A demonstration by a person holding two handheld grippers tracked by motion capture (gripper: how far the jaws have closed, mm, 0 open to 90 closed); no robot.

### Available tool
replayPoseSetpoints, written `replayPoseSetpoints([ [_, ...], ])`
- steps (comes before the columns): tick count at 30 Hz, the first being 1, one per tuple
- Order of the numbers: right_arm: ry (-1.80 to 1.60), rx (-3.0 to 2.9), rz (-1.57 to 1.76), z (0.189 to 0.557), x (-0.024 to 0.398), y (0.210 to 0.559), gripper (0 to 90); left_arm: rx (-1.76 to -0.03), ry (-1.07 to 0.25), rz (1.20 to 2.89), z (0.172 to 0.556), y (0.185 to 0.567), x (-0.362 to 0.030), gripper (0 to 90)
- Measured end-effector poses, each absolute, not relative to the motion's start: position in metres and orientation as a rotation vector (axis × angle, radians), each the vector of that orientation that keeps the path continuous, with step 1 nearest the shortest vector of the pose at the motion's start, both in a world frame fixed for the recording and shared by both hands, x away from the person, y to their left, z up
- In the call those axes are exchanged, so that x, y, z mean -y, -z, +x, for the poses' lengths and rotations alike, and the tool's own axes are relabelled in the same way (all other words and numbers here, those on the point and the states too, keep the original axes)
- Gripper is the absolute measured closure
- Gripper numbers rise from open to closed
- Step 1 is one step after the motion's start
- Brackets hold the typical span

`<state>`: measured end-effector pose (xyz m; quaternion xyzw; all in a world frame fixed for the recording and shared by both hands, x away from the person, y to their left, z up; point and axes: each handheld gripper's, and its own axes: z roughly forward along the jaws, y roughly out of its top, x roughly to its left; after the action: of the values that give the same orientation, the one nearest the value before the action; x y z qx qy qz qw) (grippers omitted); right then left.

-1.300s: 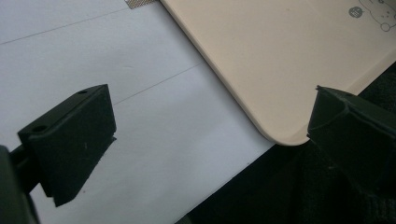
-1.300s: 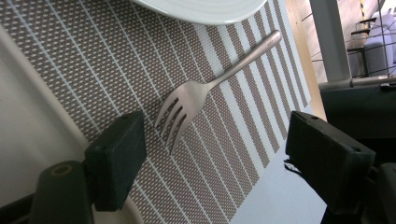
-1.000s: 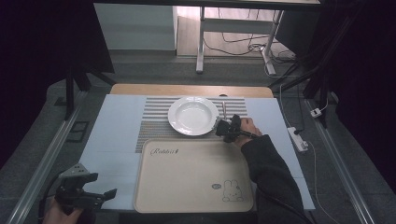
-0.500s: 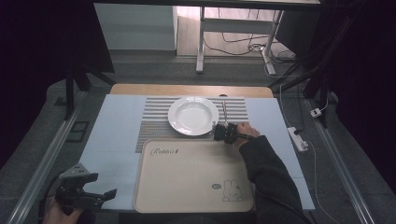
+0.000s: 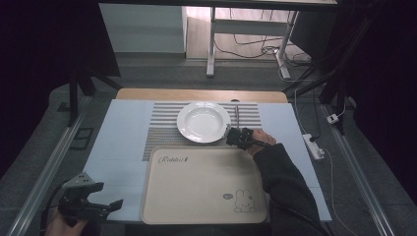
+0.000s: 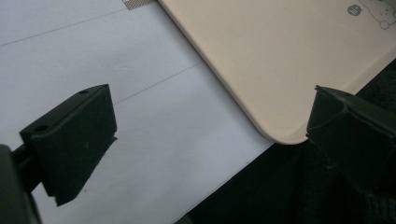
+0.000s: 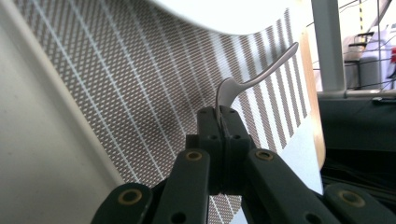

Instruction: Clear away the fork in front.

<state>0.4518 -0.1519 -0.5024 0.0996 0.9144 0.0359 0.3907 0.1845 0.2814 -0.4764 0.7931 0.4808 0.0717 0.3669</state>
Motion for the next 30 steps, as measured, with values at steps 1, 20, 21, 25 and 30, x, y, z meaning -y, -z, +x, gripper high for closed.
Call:
replayPoseSetpoints([
  [1, -0.116, -2.324, 0.275, 0.451, 0.154, 0.5, 89.8, -1.235, -0.184, 2.038, 0.184, 0.476, -0.281, 2.6],
  [20, -0.653, -2.359, 0.606, 0.43, 0.19, 0.455, 89.8, -1.048, -0.157, 2.091, 0.185, 0.471, -0.269, 0.3],
  [21, -0.678, -2.36, 0.61, 0.429, 0.192, 0.453, 89.8, -1.043, -0.147, 2.09, 0.186, 0.47, -0.269, 0.3],
  [25, -0.771, -2.36, 0.64, 0.421, 0.198, 0.446, 89.8, -1.013, -0.135, 2.084, 0.189, 0.47, -0.267, 0.3],
  [30, -0.865, -2.369, 0.653, 0.409, 0.203, 0.439, 89.8, -0.954, -0.107, 2.077, 0.197, 0.469, -0.261, 0.0],
])
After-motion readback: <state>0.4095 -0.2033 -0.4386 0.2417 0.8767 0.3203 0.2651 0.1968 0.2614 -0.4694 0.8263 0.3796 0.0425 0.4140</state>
